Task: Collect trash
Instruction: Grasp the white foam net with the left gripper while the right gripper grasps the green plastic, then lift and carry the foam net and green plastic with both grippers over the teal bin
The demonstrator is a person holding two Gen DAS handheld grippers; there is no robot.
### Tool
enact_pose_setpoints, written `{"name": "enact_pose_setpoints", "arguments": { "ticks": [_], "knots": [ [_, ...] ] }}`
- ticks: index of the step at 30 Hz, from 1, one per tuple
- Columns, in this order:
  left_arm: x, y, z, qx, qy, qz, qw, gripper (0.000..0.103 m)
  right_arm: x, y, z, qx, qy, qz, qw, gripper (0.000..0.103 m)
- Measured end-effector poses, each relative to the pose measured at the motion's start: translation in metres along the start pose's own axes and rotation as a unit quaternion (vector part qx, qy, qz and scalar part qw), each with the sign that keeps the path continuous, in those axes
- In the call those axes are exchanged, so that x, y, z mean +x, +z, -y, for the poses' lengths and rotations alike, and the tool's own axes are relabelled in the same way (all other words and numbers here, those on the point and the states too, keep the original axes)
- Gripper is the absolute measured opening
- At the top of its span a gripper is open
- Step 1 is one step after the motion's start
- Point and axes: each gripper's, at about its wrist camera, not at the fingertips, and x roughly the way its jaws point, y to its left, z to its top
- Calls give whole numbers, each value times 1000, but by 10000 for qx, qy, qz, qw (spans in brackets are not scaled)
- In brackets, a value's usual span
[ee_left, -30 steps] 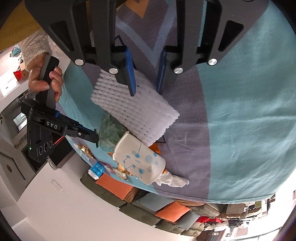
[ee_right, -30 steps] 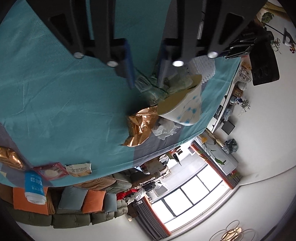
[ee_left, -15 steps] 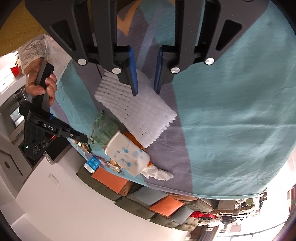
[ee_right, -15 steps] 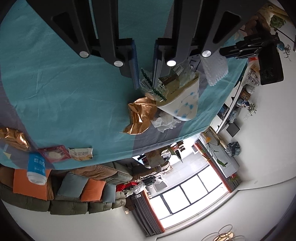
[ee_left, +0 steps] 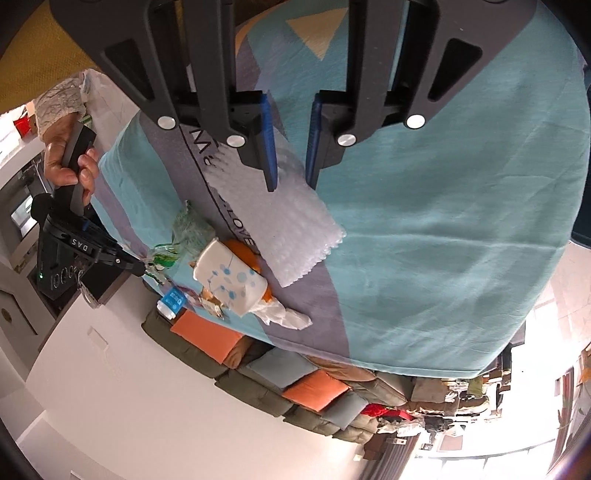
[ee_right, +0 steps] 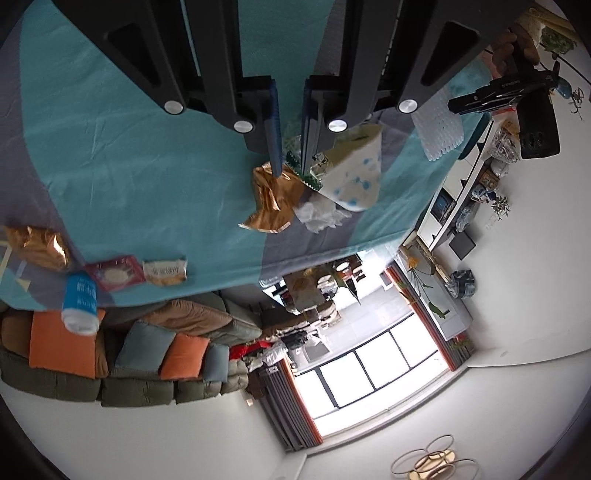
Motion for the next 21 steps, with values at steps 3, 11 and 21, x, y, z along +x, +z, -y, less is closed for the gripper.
{"name": "enact_pose_setpoints", "arguments": {
  "ticks": [3, 11, 21],
  "knots": [
    [-6, 1, -5, -63, 36, 81, 9999, 16, -4, 4, -3, 0, 74, 64, 10000, 9],
    [-23, -1, -12, -105, 124, 228, 9996, 14, -9, 11, -28, -122, 519, 149, 9985, 9],
    [-41, -3, -16, -139, 277, 430, 9986, 13, 10, 12, -73, -357, 1157, -18, 9926, 9]
  ]
}}
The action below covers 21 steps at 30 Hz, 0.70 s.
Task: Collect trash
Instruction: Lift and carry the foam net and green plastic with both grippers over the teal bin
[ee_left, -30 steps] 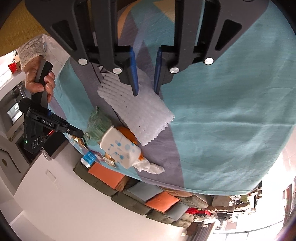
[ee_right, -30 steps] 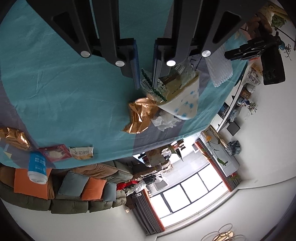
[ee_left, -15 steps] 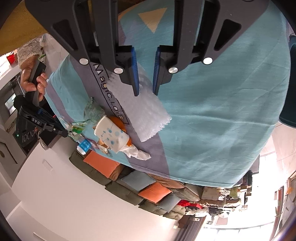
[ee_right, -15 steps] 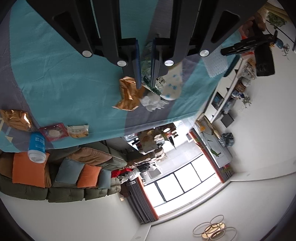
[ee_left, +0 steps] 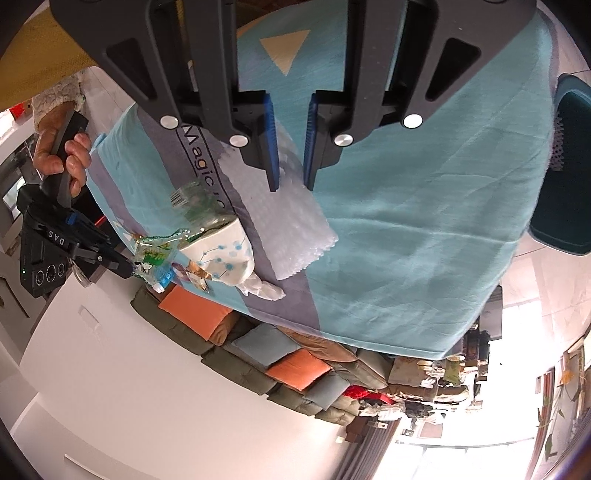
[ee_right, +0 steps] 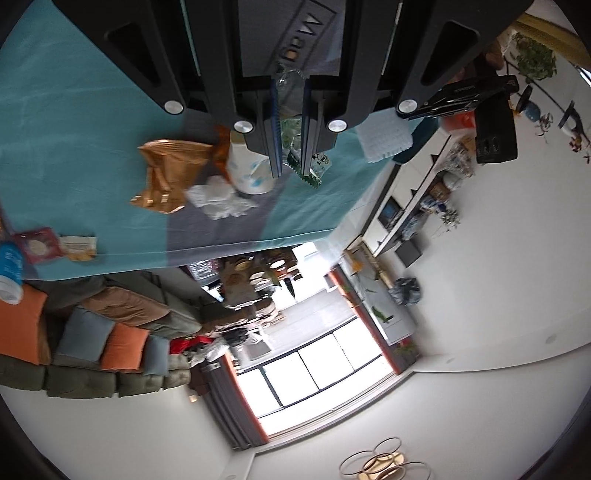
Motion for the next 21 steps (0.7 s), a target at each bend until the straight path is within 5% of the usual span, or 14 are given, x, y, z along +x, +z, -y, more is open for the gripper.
{"name": "enact_pose_setpoints", "arguments": {
  "ticks": [21],
  "knots": [
    [-54, -1, -18, -266, 423, 440, 9978, 13, 69, -3, -51, -258, 1034, -511, 9930, 9]
  ]
}}
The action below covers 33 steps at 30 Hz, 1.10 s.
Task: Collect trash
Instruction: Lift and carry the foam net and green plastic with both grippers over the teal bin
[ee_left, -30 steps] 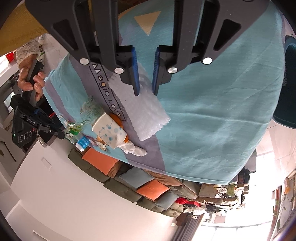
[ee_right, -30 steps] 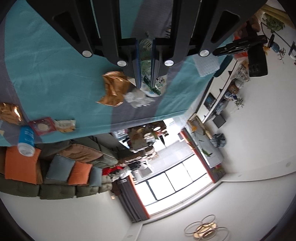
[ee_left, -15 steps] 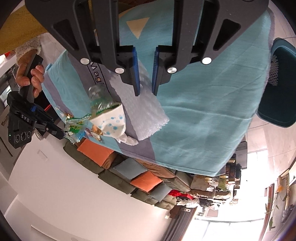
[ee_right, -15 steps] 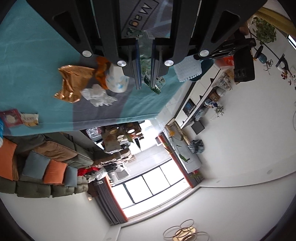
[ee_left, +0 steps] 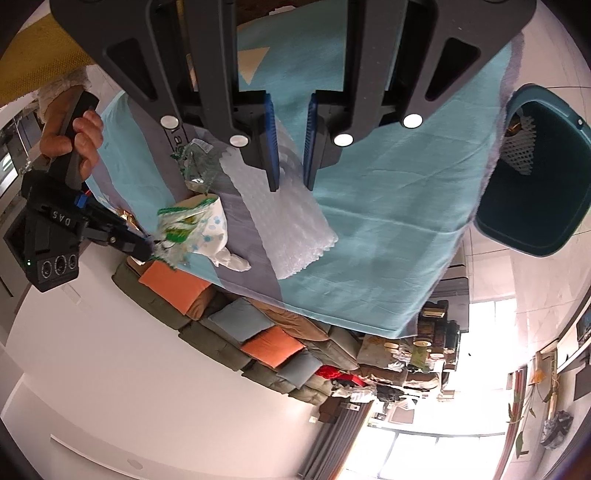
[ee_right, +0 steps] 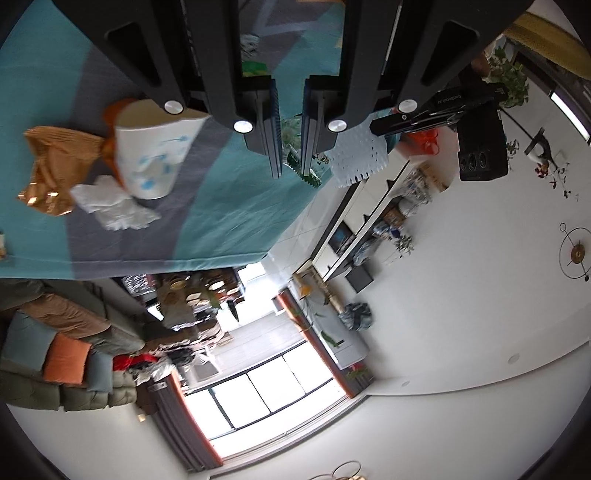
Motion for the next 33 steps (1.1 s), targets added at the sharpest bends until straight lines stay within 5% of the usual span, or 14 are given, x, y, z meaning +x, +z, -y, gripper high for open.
{"name": "enact_pose_setpoints", "arguments": {
  "ticks": [33],
  "knots": [
    [-74, 2, -61, -621, 1126, 555, 9901, 13, 120, 15, -66, -255, 1035, -768, 9913, 9]
  ]
}}
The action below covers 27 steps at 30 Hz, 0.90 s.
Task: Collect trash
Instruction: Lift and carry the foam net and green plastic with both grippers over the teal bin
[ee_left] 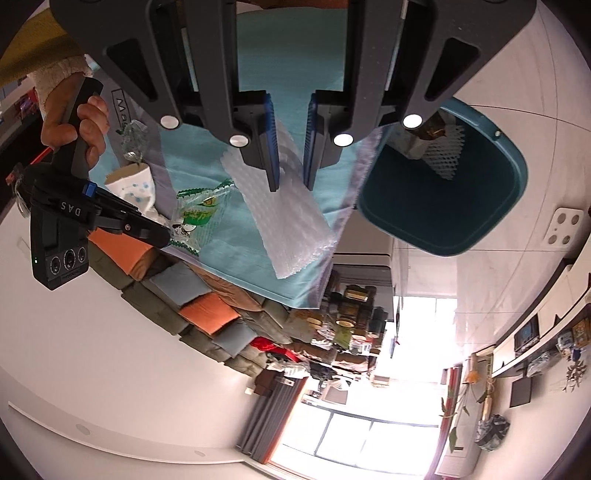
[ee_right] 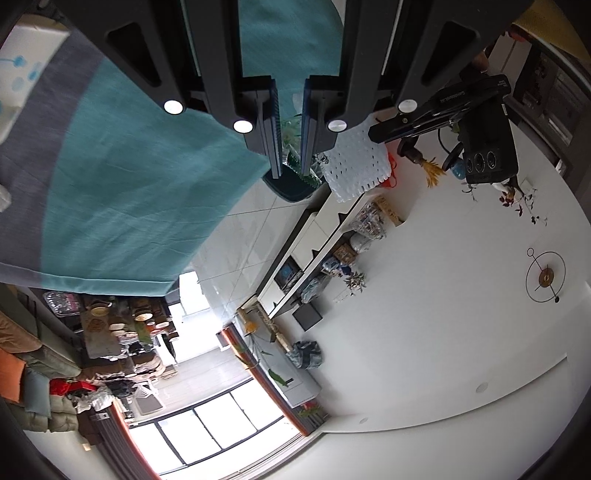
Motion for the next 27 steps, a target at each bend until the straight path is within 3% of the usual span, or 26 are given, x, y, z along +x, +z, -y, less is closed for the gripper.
{"name": "enact_pose_setpoints", "arguments": {
  "ticks": [27],
  "knots": [
    [-10, 3, -69, -453, 873, 198, 9950, 13, 93, 14, -30, -184, 363, -580, 9975, 9]
  ]
}}
